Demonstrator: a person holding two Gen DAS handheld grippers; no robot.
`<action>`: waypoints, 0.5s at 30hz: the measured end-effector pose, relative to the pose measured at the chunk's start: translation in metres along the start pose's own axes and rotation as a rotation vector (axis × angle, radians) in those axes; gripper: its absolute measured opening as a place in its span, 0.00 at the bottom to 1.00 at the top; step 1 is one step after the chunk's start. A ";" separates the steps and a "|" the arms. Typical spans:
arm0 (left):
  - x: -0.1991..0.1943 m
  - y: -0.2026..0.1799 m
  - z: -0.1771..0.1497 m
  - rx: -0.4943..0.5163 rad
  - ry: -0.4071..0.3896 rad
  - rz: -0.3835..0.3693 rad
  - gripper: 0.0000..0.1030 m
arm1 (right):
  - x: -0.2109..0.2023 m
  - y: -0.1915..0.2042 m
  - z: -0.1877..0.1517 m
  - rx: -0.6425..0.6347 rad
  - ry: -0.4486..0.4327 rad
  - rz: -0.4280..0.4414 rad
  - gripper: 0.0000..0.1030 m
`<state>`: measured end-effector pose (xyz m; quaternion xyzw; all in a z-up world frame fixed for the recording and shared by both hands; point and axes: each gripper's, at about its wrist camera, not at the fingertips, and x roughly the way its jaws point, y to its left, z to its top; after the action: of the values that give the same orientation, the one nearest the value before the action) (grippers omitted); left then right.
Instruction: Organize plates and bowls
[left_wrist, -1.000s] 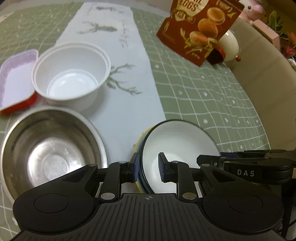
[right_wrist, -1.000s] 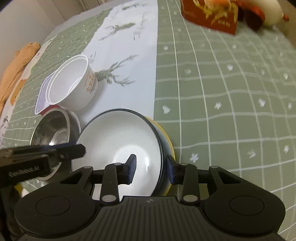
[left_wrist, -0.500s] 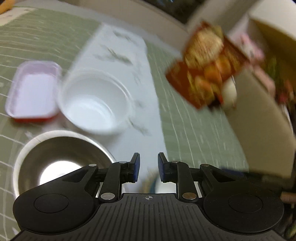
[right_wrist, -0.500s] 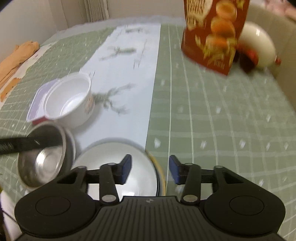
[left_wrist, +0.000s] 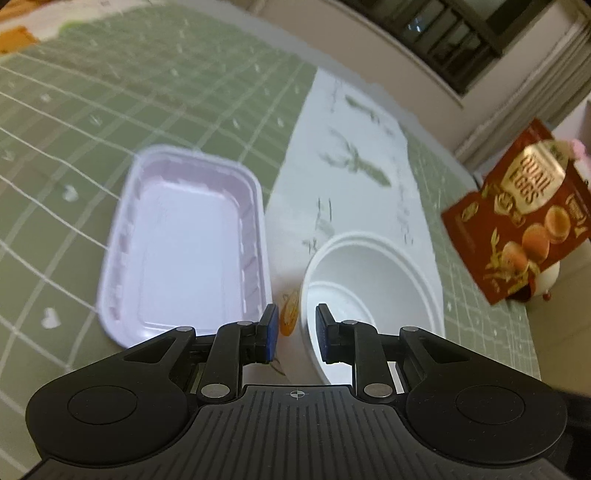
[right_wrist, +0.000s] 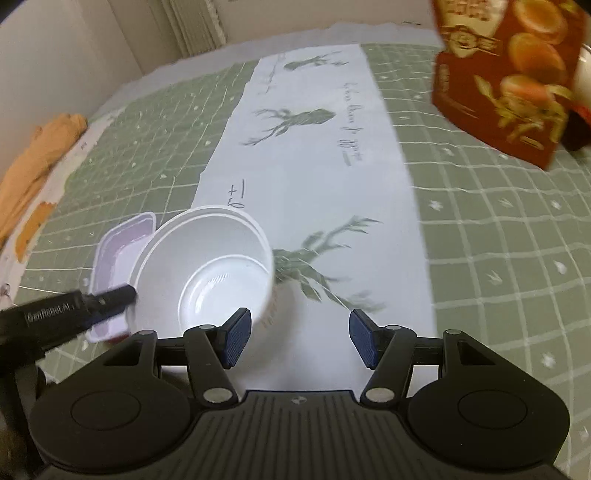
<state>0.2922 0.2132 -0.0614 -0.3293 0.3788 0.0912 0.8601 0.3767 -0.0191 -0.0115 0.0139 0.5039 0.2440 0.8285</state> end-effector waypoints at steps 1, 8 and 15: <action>0.009 0.001 0.000 0.001 0.021 -0.006 0.23 | 0.010 0.006 0.003 -0.008 0.006 -0.013 0.57; 0.040 0.003 -0.006 0.000 0.059 -0.039 0.24 | 0.062 0.020 0.006 0.020 0.105 -0.016 0.43; -0.006 -0.034 -0.015 0.092 0.004 -0.065 0.24 | 0.022 0.016 -0.002 0.010 0.071 0.032 0.26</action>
<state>0.2929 0.1784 -0.0479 -0.3017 0.3735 0.0448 0.8761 0.3773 0.0041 -0.0264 0.0174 0.5337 0.2550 0.8061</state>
